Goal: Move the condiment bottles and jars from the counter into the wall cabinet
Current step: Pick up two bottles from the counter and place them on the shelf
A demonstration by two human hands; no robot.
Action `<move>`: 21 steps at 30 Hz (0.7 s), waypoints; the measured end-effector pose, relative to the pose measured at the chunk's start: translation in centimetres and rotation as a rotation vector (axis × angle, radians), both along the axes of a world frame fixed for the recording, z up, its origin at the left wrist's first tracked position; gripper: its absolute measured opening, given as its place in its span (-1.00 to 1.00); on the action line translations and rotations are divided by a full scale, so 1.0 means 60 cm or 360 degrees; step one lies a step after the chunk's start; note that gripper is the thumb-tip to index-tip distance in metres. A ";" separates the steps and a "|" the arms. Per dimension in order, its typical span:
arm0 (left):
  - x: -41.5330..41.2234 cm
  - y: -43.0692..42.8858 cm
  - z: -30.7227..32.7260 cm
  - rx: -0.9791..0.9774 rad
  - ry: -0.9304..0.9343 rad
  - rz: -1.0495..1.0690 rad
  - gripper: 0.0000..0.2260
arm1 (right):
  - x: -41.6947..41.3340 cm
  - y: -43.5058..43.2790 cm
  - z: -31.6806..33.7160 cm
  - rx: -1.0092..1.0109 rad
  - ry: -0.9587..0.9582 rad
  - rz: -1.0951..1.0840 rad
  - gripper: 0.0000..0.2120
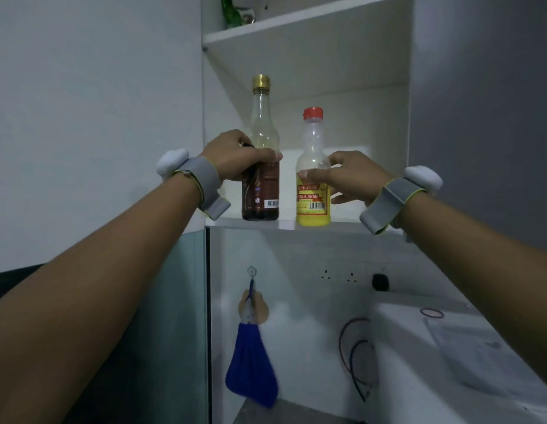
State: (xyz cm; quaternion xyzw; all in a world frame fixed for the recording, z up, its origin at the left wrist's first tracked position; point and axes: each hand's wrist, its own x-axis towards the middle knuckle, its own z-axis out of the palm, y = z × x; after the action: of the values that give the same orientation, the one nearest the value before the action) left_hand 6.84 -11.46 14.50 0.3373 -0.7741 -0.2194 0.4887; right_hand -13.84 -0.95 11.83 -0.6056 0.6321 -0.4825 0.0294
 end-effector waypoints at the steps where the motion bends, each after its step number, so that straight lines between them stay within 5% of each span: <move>1: -0.008 -0.018 0.004 0.0008 -0.0009 0.0005 -0.35 | -0.005 -0.017 0.005 0.0016 -0.0004 0.0001 -0.56; 5: -0.045 -0.094 0.009 0.0069 -0.0072 0.0019 -0.46 | -0.024 -0.078 0.019 0.0092 -0.0079 0.0036 -0.71; 21: -0.129 -0.299 0.034 0.0237 -0.0315 0.0070 -0.42 | -0.072 -0.283 0.050 0.0357 0.0032 -0.0074 -0.54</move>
State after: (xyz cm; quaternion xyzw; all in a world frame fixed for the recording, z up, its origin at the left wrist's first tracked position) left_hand -0.88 -29.38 16.56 0.4096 -0.7925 -0.2311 0.3882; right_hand -18.16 -17.93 14.81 -0.5885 0.6964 -0.4030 0.0794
